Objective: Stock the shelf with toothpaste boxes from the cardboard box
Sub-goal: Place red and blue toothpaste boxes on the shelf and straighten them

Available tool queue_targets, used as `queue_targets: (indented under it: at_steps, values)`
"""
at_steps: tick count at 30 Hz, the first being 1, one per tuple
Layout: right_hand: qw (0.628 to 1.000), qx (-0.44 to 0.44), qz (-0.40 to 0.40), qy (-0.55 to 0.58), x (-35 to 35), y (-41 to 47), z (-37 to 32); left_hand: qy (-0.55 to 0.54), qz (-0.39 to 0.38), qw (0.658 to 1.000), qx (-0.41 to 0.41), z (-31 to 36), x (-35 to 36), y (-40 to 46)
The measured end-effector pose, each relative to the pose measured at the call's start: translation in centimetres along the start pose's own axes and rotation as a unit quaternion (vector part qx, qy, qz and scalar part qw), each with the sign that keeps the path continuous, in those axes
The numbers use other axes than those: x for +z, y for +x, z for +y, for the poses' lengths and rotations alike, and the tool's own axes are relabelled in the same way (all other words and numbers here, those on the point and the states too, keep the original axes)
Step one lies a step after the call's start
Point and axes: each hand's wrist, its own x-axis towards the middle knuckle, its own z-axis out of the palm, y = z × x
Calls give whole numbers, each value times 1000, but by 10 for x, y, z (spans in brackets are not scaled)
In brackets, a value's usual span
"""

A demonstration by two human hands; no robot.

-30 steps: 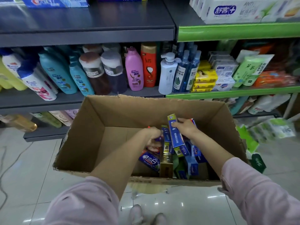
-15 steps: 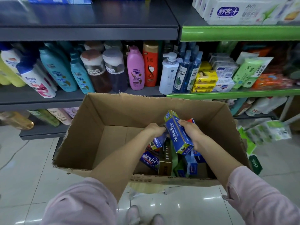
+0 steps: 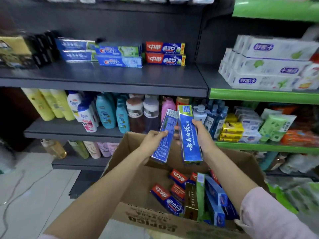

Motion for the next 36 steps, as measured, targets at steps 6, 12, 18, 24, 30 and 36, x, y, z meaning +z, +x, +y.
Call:
queue_targets:
  at_steps: [6,12,18,24,30,36]
  values:
    - [997,-37,-8,-62,91,12,-24,-19,66,996,63,47,-74,-2]
    - [991,-125,-38,-9,206,47,-25,-52,81,989,113,88,-175,15]
    - [986,-158,-39,-20,312,88,-38,47,180,972,146,129,-291,50]
    - [975,-211,0,-73,390,123,-51,177,236,937,187,168,-368,76]
    - [974,-223,4,22,441,166,-63,246,281,904,209,196,-412,108]
    - [919,-337,73,-192,456,231,-73,318,285,876,224,213,-434,152]
